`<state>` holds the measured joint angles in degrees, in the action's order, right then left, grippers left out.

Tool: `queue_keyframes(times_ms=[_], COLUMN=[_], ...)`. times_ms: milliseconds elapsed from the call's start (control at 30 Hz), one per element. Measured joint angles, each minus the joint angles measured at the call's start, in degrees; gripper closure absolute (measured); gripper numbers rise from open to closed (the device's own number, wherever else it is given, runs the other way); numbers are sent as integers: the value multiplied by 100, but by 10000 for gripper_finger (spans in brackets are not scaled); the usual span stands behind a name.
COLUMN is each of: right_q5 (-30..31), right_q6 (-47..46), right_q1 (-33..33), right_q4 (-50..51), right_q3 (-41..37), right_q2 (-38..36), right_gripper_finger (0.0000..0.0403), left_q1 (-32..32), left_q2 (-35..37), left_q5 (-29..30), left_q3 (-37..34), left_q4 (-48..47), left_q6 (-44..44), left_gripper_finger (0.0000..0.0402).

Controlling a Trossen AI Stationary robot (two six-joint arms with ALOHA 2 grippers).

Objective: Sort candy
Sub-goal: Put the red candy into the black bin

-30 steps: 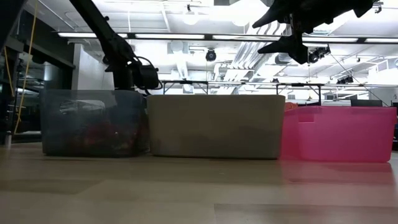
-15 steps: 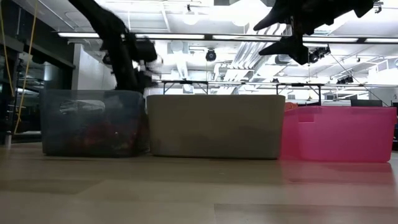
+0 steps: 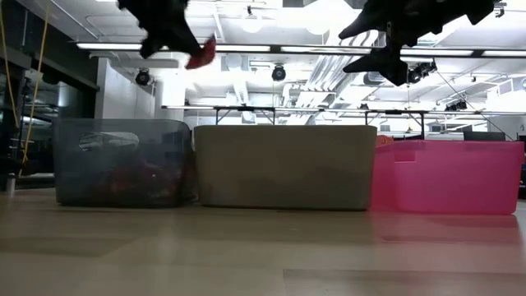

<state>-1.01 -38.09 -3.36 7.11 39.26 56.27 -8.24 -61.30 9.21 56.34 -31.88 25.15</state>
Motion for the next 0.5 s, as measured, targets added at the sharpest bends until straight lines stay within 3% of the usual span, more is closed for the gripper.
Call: queue_keyframes(times_ms=[133, 267, 400, 500], right_q5=[-282, -574, -655, -652], right_q6=[17, -109, -523, -800], right_q1=[2, 2, 2, 15], right_q4=[-14, -134, -369, -698], right_q3=[-2, -1, 1, 1], right_q2=[0, 0, 0, 0], right_gripper_finger=[139, 139, 139, 139], left_q1=[1364, 2330, 2651, 2611], left_q2=[26, -218, -528, -733], left_q5=[883, 1585, 1797, 1553], left_q3=[-172, -443, -497, -499], left_q4=[-47, -104, -46, -68], left_q6=[1033, 1797, 2204, 2198], left_gripper_finger=[401, 401, 399, 382])
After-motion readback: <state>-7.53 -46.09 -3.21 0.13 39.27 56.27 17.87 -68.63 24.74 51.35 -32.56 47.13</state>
